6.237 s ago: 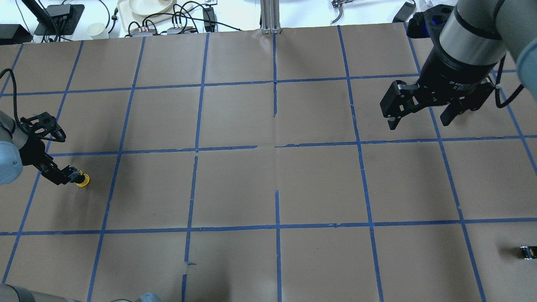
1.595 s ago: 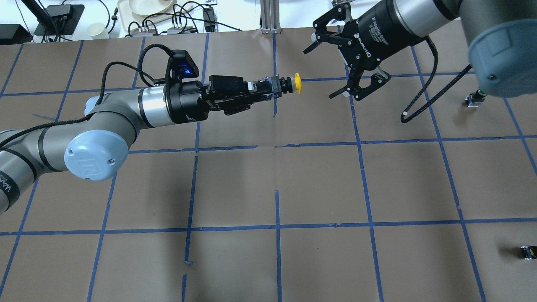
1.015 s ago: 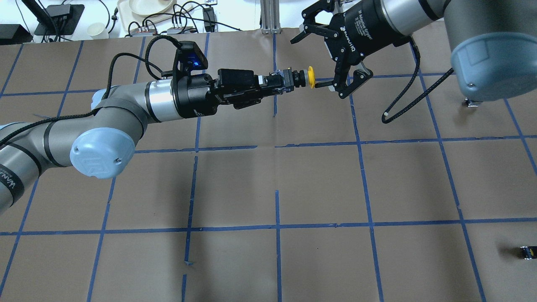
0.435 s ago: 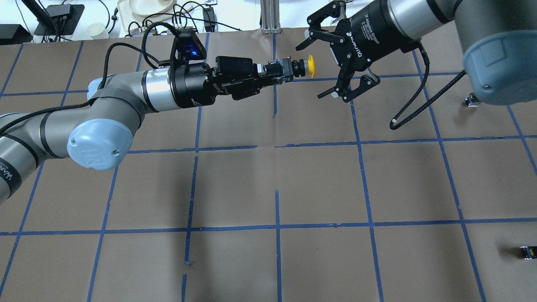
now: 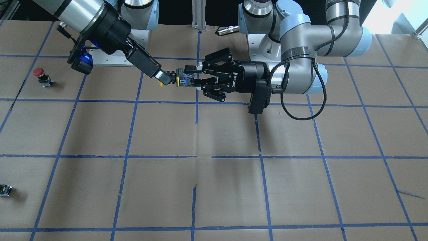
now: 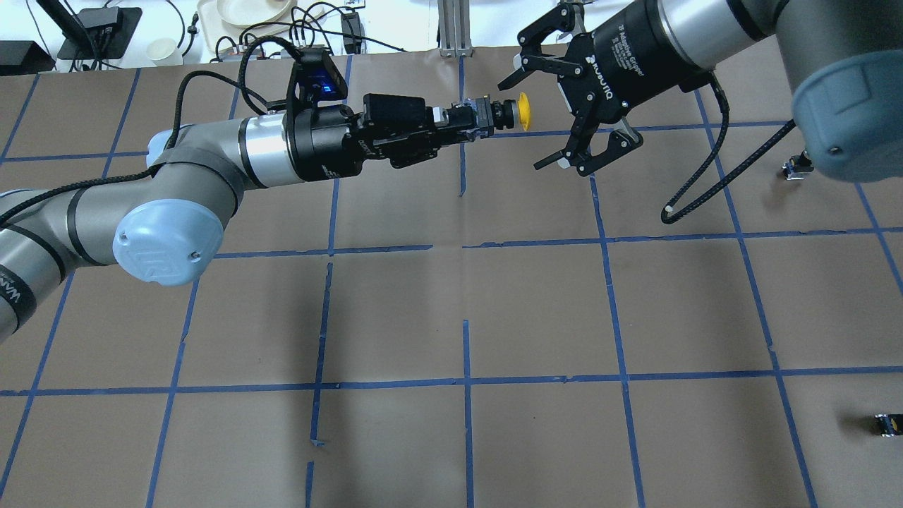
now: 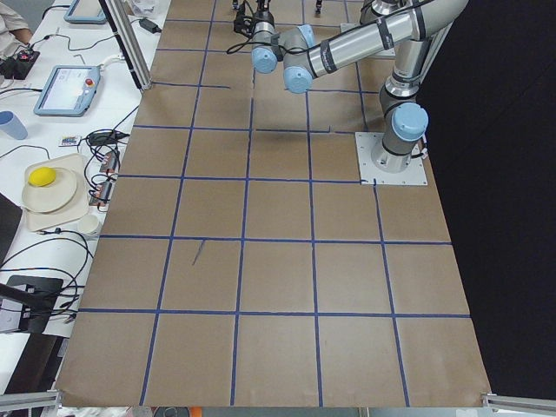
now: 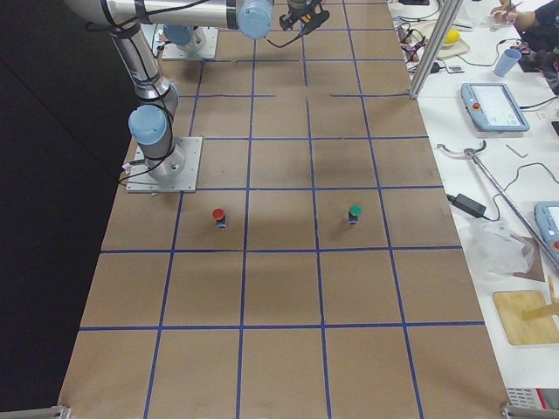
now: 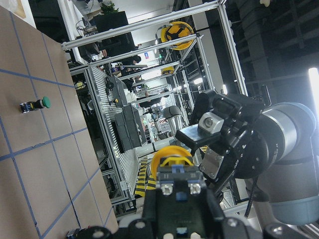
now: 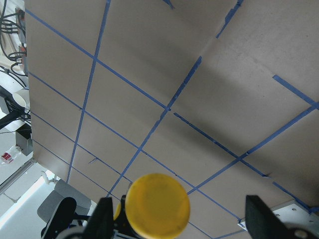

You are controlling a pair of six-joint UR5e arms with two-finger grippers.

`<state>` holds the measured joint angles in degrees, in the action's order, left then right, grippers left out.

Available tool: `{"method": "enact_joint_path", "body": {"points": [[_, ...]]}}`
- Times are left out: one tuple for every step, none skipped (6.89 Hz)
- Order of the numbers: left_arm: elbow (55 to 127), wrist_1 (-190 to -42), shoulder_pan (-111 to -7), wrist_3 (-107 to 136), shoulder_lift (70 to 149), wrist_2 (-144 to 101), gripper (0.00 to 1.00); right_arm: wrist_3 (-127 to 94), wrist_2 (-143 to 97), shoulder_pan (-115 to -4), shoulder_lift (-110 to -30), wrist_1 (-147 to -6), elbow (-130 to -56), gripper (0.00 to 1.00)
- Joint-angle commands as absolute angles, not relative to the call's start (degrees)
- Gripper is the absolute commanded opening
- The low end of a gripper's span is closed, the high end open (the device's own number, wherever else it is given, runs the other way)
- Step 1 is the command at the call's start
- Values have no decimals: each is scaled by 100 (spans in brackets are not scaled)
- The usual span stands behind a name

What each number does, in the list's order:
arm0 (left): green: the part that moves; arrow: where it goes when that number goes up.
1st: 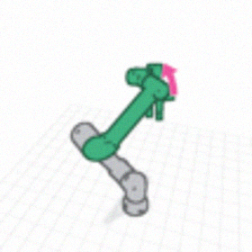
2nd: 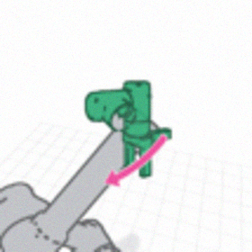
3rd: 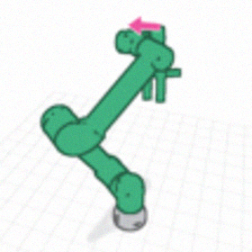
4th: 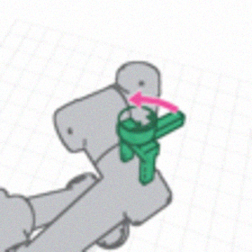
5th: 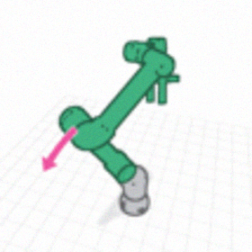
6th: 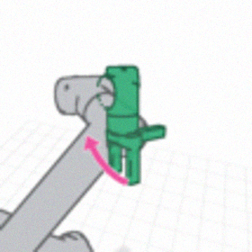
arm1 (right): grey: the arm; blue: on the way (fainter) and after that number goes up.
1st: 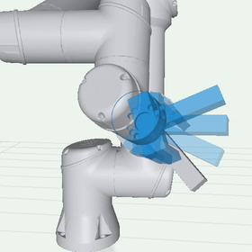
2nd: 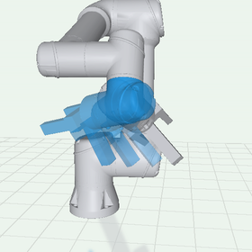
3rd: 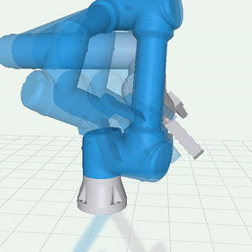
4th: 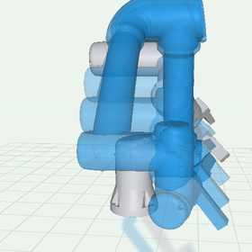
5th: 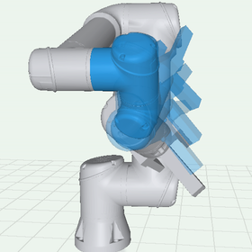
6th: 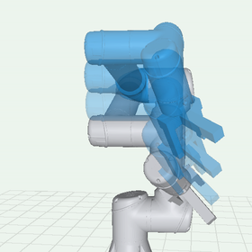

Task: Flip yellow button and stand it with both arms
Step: 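Close the right gripper on the yellow cap held by the left gripper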

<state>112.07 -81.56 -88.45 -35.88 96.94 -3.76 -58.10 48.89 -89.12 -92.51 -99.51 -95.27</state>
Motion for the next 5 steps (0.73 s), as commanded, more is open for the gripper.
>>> {"method": "enact_joint_path", "body": {"points": [[11241,-8156,-8842,-3595,9694,-369,11,-5801,4843,-8912,-9255,-9906,-9527,42],[11215,-8156,-8850,-3586,9703,-369,11,-5801,4834,-8912,-9264,-9905,-9527,24],[11232,-8156,-8842,-3595,9660,-369,11,-5809,4730,-8912,-9255,-9905,-9527,13],[11215,-8156,-8850,-3586,9668,-369,28,-5810,4729,-8903,-9255,-9914,-9527,13],[11215,-8156,-8851,-3595,9659,-369,50,-5810,4737,-8903,-9255,-9914,-9510,11]]}}
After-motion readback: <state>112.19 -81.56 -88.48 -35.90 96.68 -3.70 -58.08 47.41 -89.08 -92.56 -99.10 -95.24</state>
